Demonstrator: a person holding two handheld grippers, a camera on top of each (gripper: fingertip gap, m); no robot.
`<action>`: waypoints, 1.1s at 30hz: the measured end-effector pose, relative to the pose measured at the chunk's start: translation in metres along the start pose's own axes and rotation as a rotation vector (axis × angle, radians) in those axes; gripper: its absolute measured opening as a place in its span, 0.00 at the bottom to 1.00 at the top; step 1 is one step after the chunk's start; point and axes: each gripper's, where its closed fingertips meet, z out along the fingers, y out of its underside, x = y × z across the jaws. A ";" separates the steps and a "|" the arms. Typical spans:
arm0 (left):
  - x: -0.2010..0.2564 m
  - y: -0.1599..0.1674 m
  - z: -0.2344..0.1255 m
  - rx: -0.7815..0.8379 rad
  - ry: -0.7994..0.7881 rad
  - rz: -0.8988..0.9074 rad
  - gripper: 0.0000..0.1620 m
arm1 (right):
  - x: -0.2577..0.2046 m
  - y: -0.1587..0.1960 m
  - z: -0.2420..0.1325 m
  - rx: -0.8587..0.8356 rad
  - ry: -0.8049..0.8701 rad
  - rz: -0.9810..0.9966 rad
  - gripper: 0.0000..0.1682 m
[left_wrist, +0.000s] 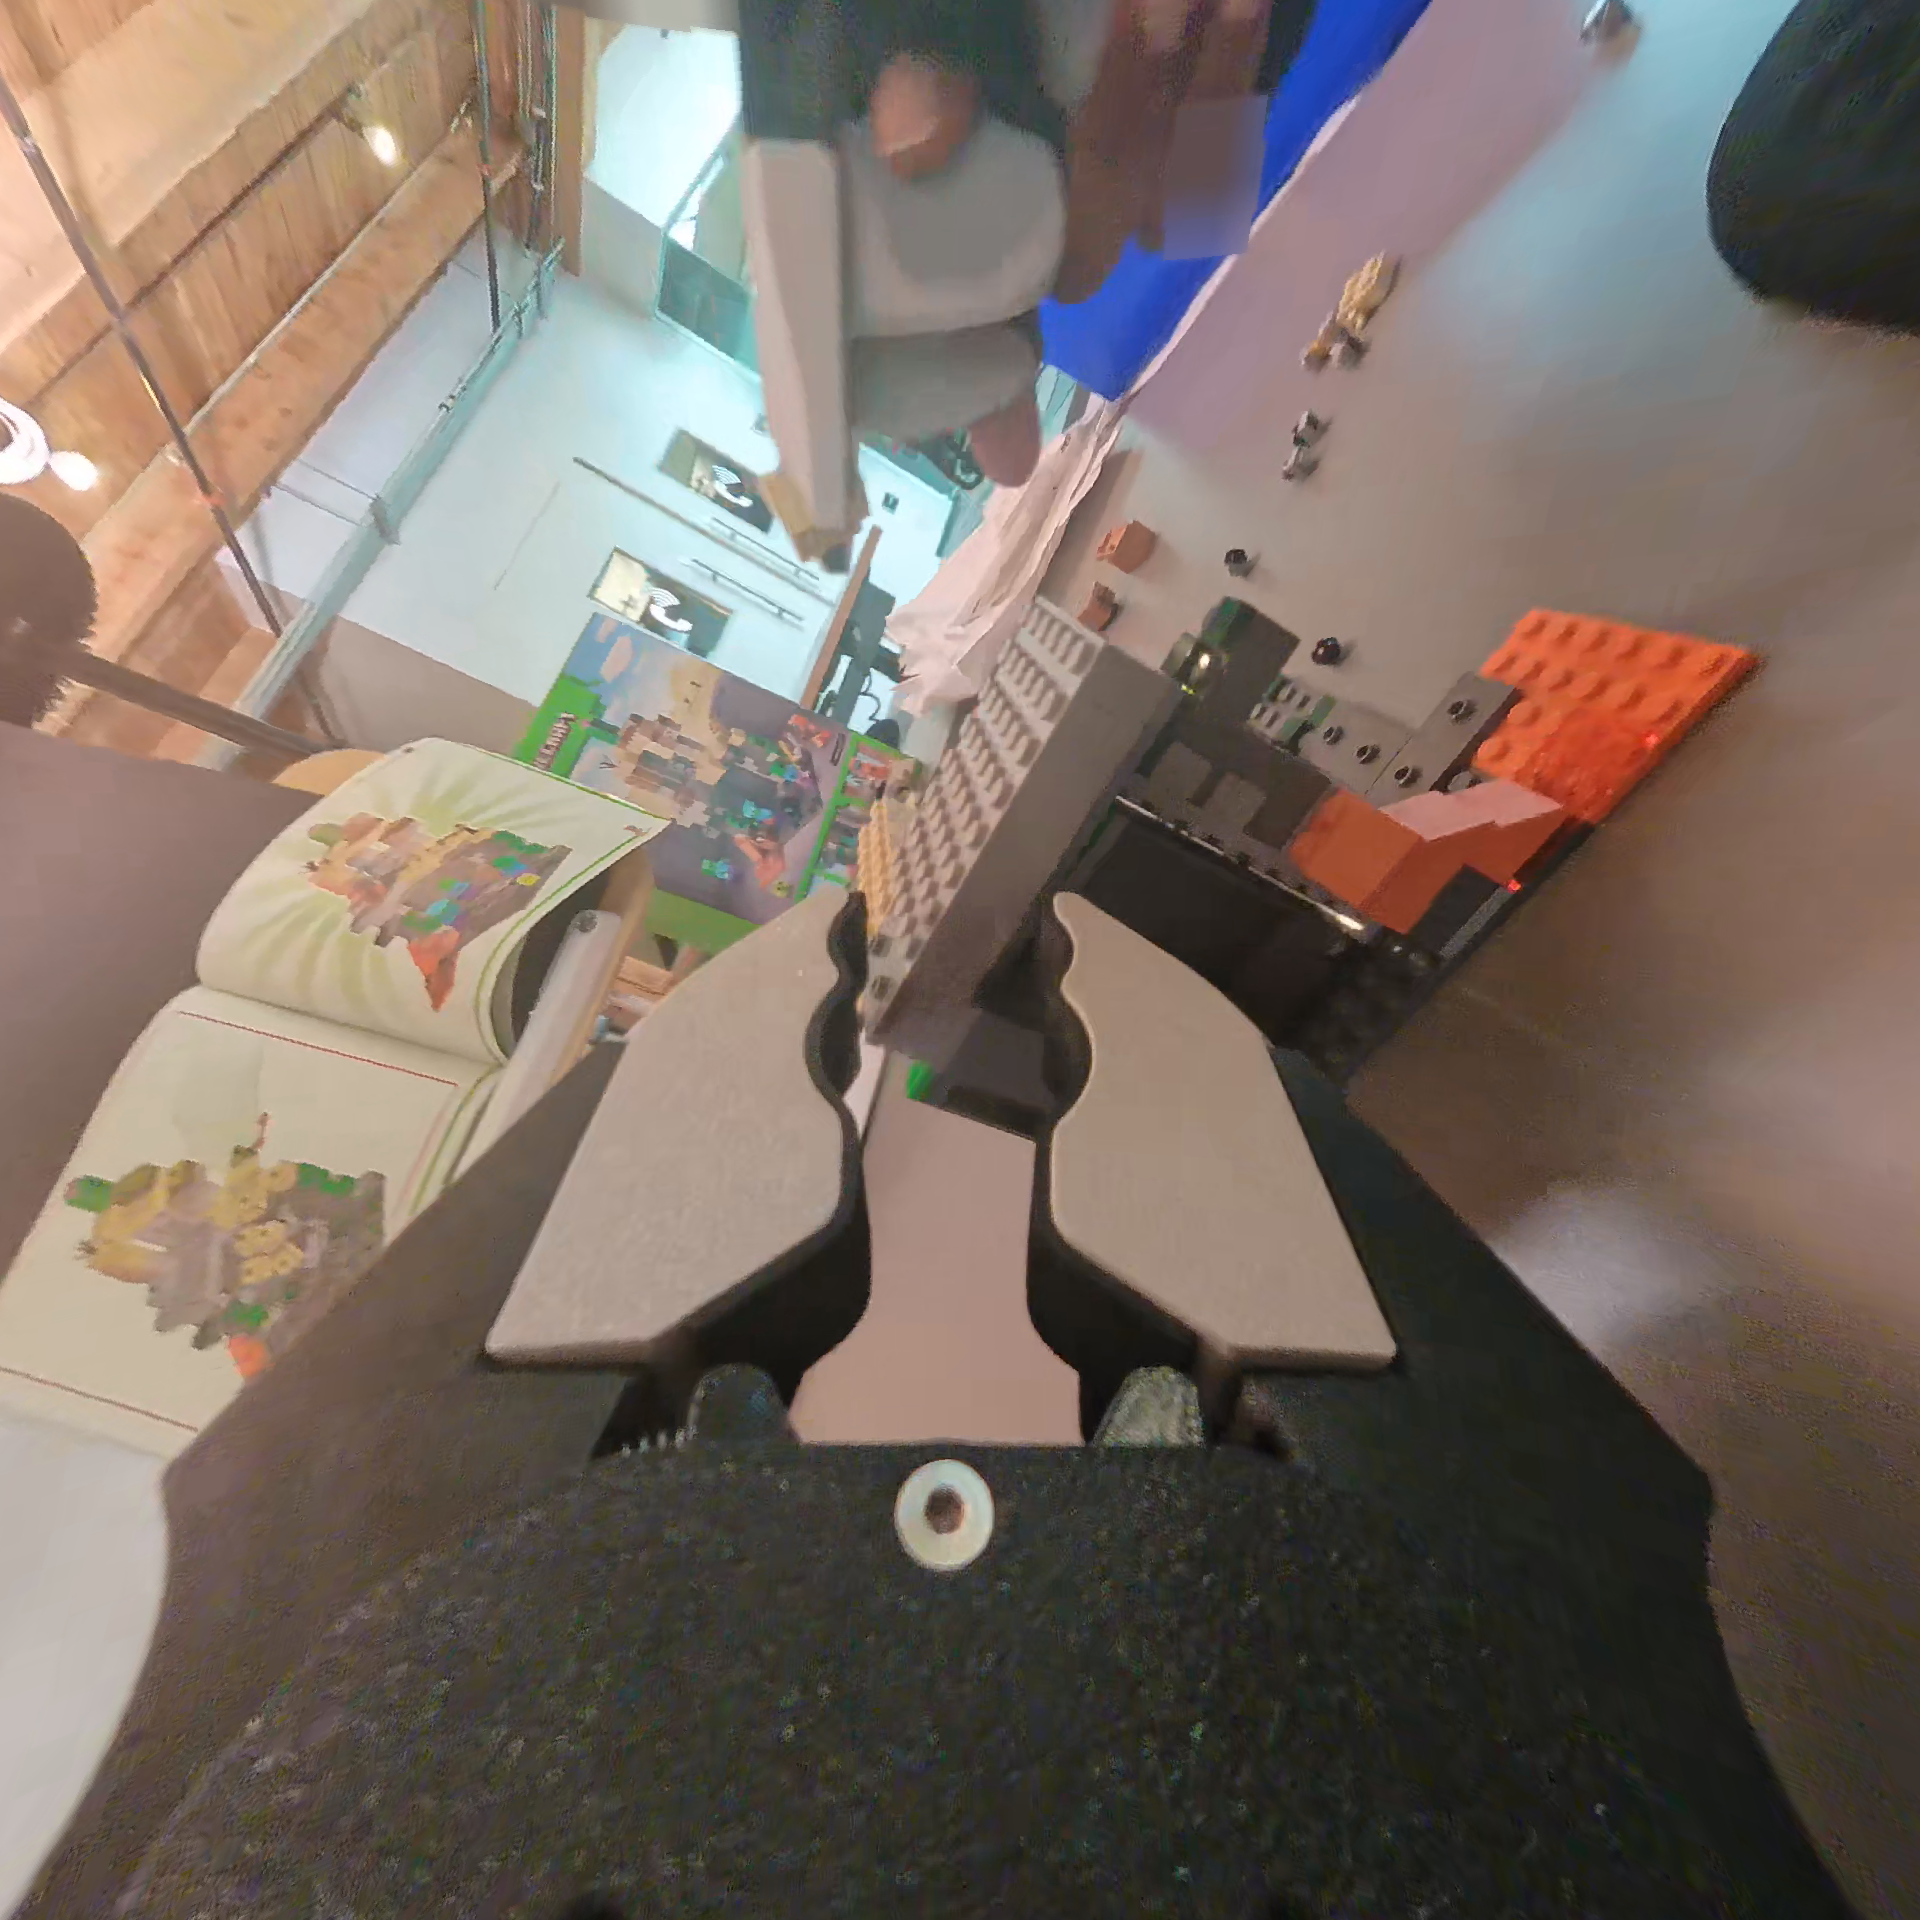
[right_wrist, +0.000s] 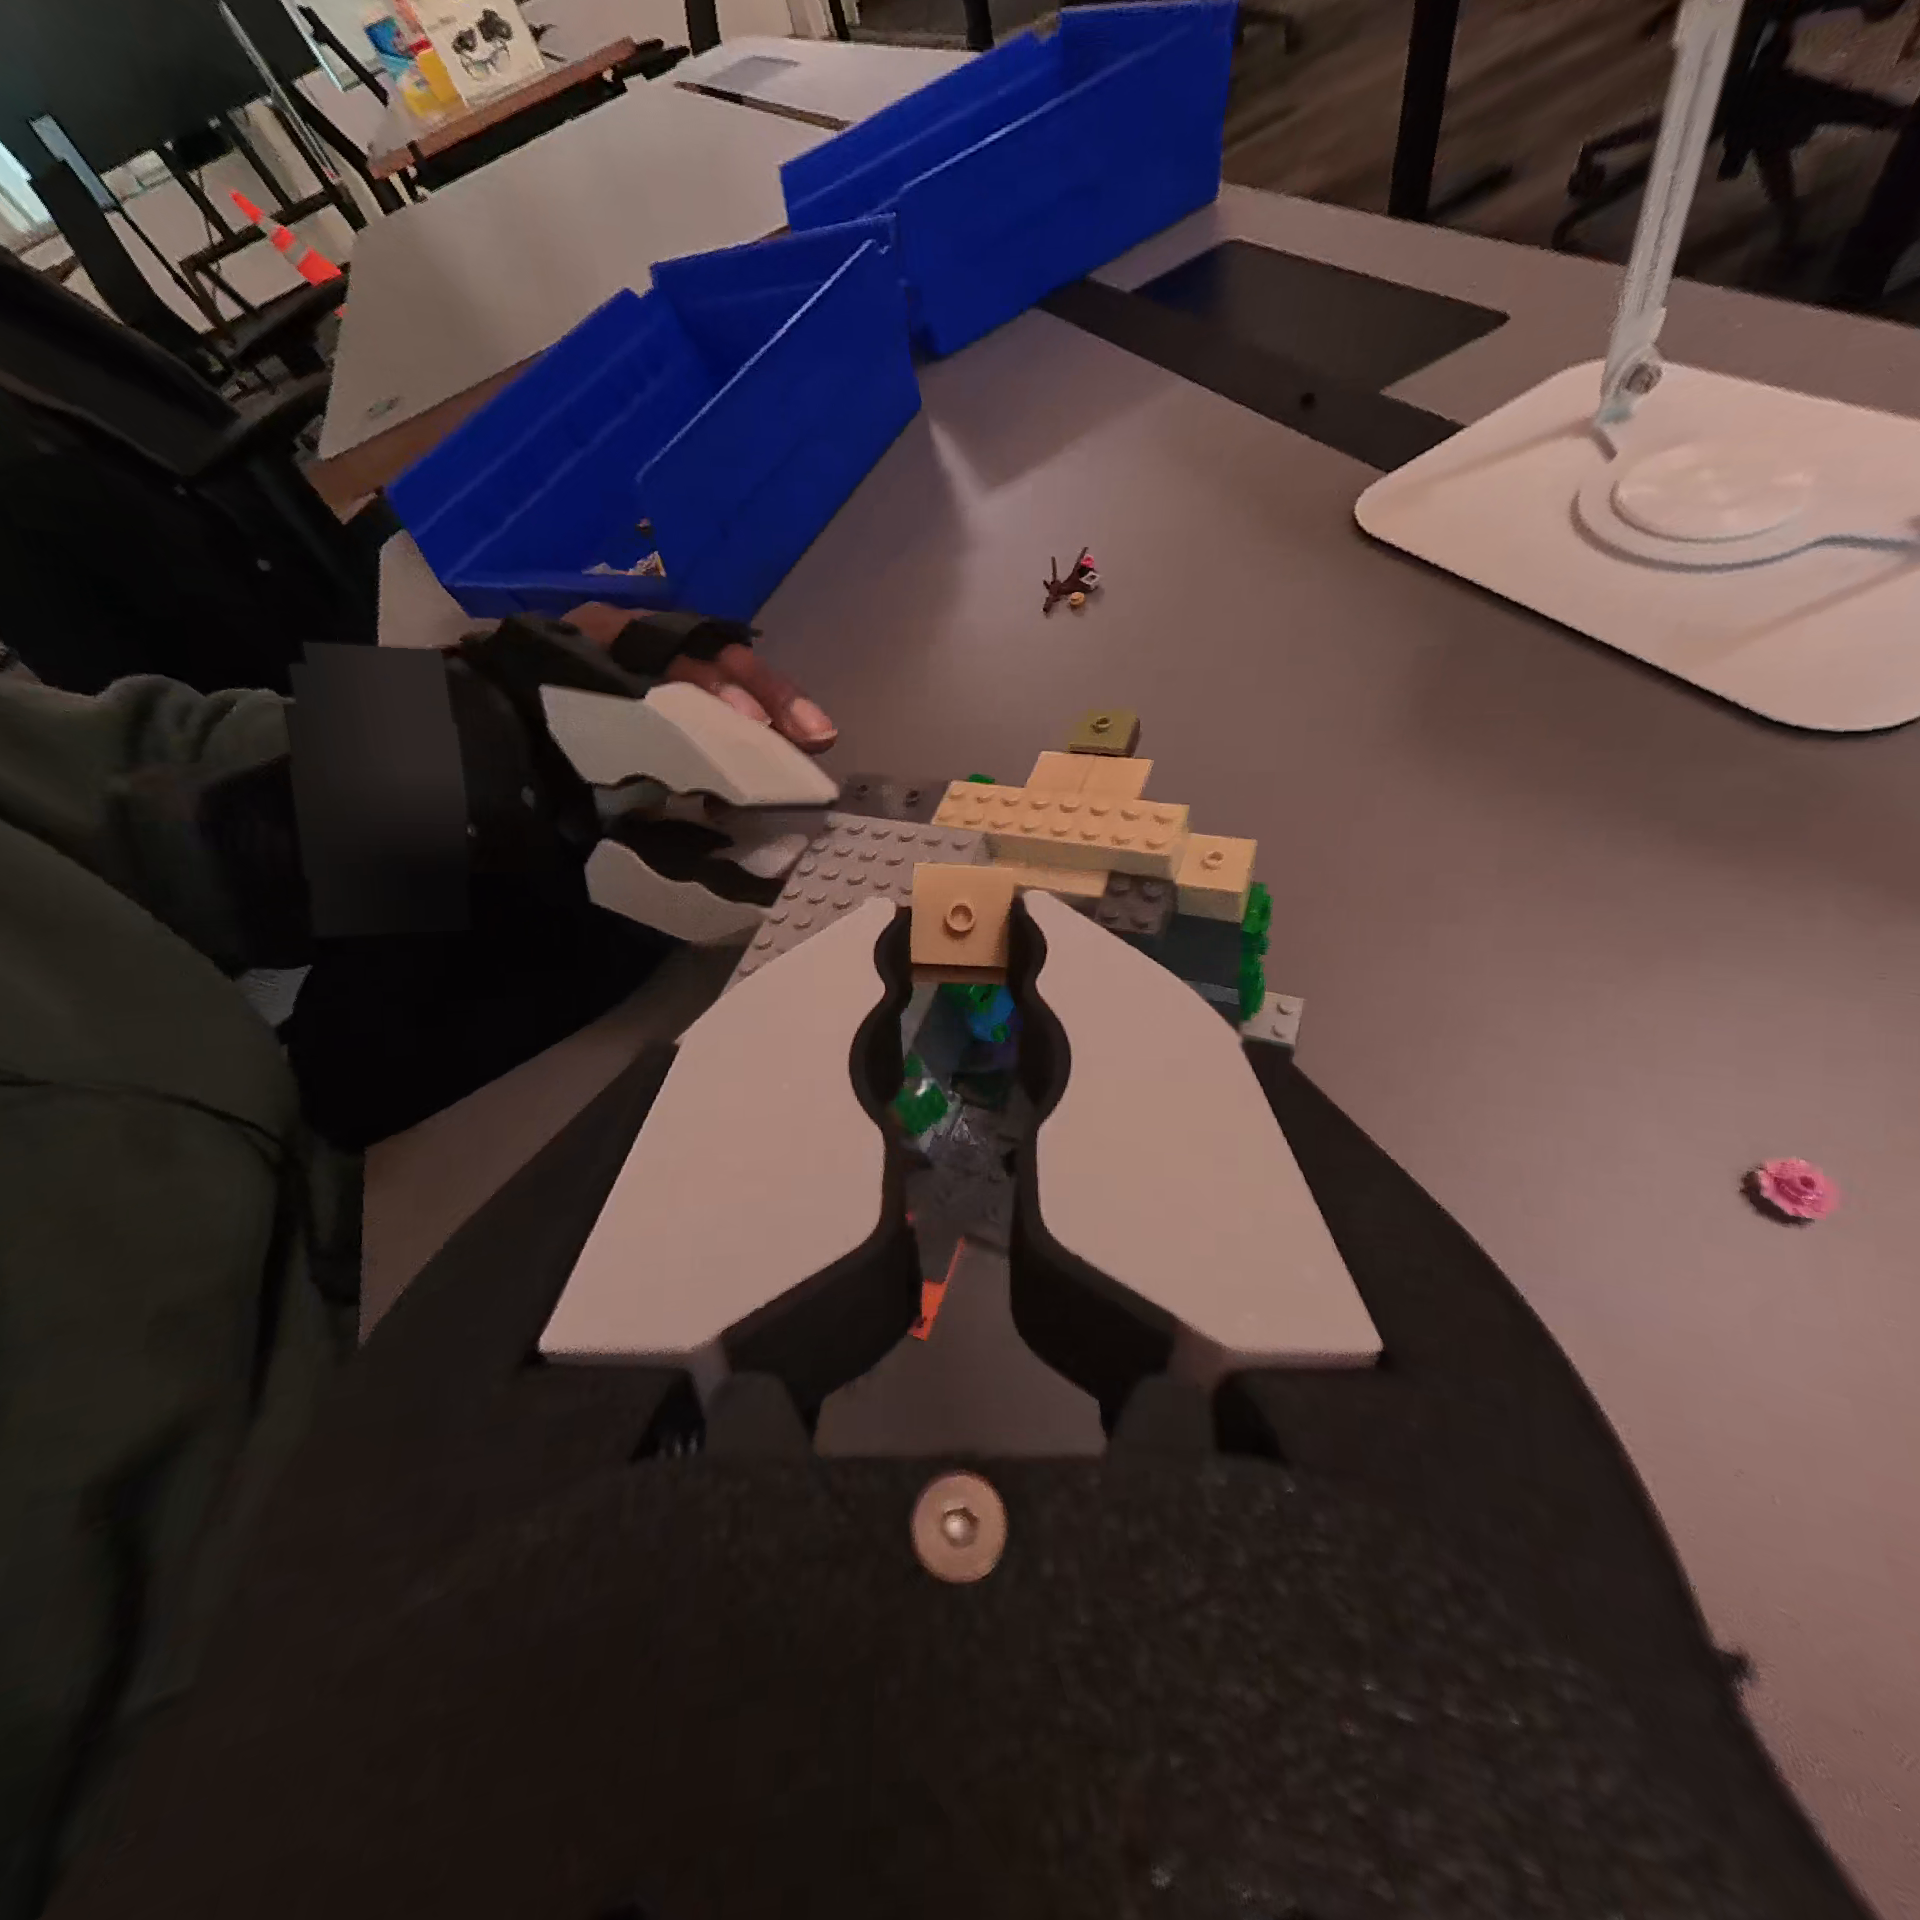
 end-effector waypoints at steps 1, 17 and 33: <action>-0.001 -0.001 -0.003 0.004 0.007 -0.028 0.19 | -0.005 0.003 -0.001 0.012 0.004 -0.026 0.10; -0.009 -0.105 -0.057 0.353 0.704 -1.595 0.19 | -0.135 0.022 0.007 0.123 -0.138 -0.622 0.10; 0.029 -0.138 -0.084 0.437 1.022 -1.826 0.14 | -0.169 0.041 0.012 0.105 -0.128 -0.737 0.10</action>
